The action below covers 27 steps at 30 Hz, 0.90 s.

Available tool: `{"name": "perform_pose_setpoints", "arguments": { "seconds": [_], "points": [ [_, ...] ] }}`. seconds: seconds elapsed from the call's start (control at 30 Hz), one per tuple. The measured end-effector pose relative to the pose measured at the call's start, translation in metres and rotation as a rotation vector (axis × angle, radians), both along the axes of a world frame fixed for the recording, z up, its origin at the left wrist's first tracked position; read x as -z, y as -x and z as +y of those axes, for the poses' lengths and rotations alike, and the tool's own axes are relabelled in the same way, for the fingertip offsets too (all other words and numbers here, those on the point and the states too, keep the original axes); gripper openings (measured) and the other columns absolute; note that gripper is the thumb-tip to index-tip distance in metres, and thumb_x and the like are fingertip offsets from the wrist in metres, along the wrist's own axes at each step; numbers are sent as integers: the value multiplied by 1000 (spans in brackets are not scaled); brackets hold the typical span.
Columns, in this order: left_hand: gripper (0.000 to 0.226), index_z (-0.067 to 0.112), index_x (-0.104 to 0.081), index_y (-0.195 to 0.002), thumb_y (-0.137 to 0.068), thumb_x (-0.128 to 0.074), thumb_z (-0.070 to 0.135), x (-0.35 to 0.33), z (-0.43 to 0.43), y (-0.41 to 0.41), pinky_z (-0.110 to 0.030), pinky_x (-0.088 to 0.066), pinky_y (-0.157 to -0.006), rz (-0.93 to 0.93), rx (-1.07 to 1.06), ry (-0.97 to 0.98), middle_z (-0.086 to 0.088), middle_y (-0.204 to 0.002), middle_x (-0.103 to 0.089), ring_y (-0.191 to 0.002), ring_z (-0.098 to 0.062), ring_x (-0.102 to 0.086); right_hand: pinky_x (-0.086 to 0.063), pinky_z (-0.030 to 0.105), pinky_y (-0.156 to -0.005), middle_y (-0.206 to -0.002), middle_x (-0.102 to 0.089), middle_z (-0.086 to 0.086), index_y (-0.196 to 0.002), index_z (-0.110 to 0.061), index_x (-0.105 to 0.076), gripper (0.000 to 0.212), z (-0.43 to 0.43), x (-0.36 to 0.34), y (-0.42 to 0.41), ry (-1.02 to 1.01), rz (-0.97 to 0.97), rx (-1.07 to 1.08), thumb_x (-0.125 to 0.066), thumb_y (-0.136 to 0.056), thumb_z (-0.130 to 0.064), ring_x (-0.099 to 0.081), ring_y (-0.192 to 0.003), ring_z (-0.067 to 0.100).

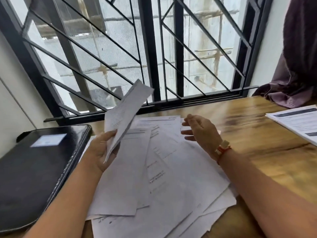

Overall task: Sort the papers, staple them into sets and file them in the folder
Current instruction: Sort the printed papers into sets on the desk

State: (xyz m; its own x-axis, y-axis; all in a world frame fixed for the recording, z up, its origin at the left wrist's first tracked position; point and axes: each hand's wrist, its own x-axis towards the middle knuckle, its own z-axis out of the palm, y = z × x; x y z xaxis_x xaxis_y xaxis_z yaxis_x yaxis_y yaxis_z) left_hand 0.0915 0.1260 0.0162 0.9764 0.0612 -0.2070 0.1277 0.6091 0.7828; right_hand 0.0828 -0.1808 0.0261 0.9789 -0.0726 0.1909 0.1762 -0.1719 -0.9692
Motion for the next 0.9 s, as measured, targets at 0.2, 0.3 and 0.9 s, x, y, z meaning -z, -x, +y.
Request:
{"name": "perform_pose_setpoints", "arguments": {
  "seconds": [0.2, 0.3, 0.9],
  "points": [
    [60, 4, -57, -131, -74, -75, 4, 3, -5, 4, -35, -61, -67, -104, 143, -437, -20, -118, -70, -90, -30, -74, -60, 46, -84, -113, -72, 13, -122, -13, -58, 56, 10, -6, 16, -345, 323, -421, -43, -94, -59, -72, -94, 36],
    [65, 13, -53, -137, -75, -73, 1, -1, -7, 7, -42, -61, -68, -150, 225, -453, -19, -122, -69, -96, -37, -72, -59, 43, -84, -111, -72, 11, -123, -11, -62, 45, 13, -3, 18, -323, 355, -498, -51, -98, -46, -72, -91, 34],
    [36, 15, -56, -129, -96, -54, -2, 17, 9, -9, -25, -55, -45, -40, -44, -234, -15, -124, -65, -77, -22, -68, -61, 46, -77, -84, -73, 7, -82, -17, -69, 20, 3, 14, -18, 206, 48, 163, -54, -94, -23, -73, -82, 25]
  ]
}}
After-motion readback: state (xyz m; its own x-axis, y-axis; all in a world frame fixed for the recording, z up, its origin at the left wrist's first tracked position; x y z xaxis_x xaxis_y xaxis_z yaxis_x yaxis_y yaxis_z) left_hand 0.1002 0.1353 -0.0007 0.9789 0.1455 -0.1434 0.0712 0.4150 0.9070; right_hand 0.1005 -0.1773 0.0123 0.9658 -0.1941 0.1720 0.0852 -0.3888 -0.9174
